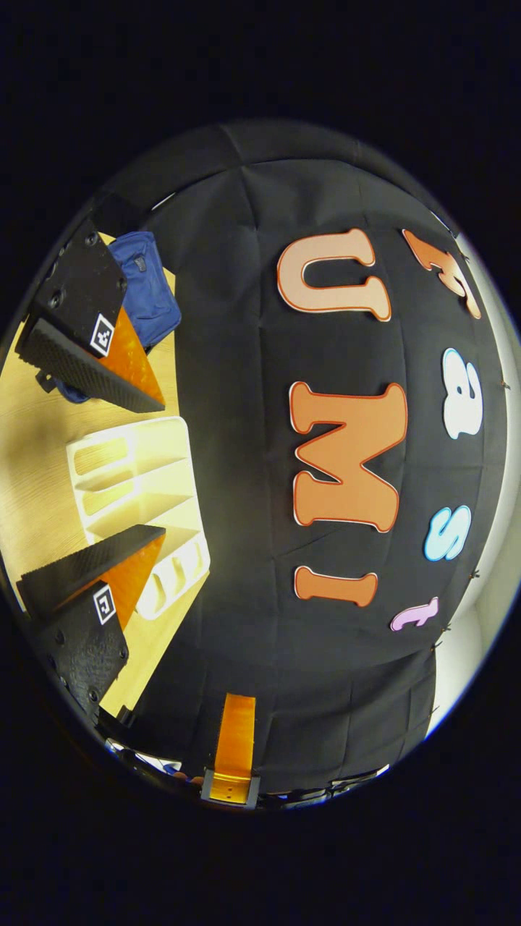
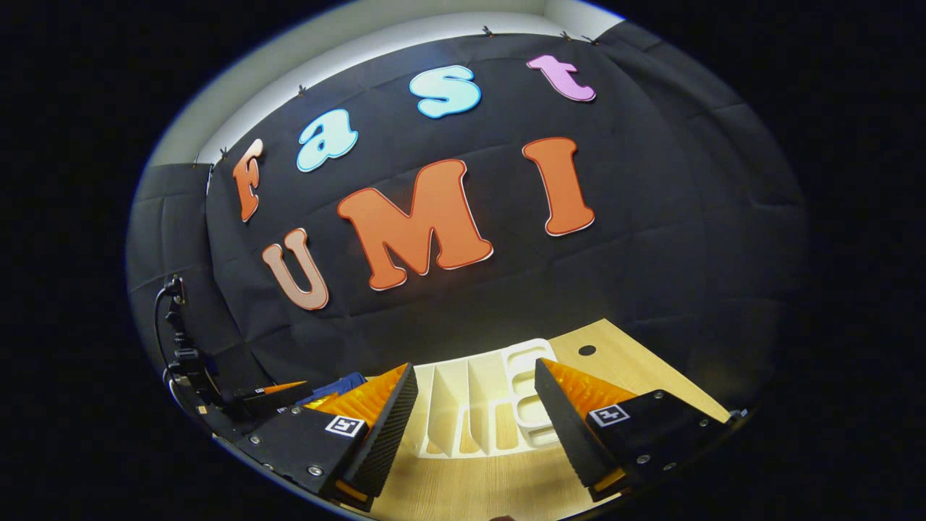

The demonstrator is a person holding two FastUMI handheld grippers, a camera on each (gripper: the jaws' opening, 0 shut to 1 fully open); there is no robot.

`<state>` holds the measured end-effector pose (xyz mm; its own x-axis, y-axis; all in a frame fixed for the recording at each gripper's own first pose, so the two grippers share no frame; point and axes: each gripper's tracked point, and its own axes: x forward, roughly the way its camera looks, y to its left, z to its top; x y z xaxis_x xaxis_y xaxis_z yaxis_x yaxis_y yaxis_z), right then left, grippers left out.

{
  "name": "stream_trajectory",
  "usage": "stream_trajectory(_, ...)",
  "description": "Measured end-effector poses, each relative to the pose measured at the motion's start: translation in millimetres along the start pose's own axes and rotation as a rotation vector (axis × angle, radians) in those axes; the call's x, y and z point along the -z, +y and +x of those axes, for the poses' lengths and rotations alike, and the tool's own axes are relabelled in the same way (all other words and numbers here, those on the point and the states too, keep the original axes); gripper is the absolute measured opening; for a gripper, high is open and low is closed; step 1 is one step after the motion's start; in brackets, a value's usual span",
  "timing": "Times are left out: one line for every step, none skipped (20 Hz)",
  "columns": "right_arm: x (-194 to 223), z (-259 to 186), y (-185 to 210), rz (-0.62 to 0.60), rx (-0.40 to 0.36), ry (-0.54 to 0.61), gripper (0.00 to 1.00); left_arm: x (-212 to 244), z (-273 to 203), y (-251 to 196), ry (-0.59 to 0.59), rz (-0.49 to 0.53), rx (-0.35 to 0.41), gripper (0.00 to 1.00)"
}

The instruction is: Open the schoolbag, grab two books from the bookshelf and put them into the schoolbag.

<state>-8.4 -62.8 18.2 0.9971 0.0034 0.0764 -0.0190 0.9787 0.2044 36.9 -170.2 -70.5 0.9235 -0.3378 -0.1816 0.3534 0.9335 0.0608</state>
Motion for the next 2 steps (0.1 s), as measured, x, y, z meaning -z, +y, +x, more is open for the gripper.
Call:
stream_trajectory(1.0,-0.9,0.3,-0.001,0.009,0.003,0.96,-0.6,0.1,-1.0,-0.003,-0.002,0.006,0.98)
stream_trajectory(2.1,-0.4,1.3,-0.003,0.013,0.005,0.96,-1.3,0.6,-3.5,-0.003,-0.005,0.014,0.98)
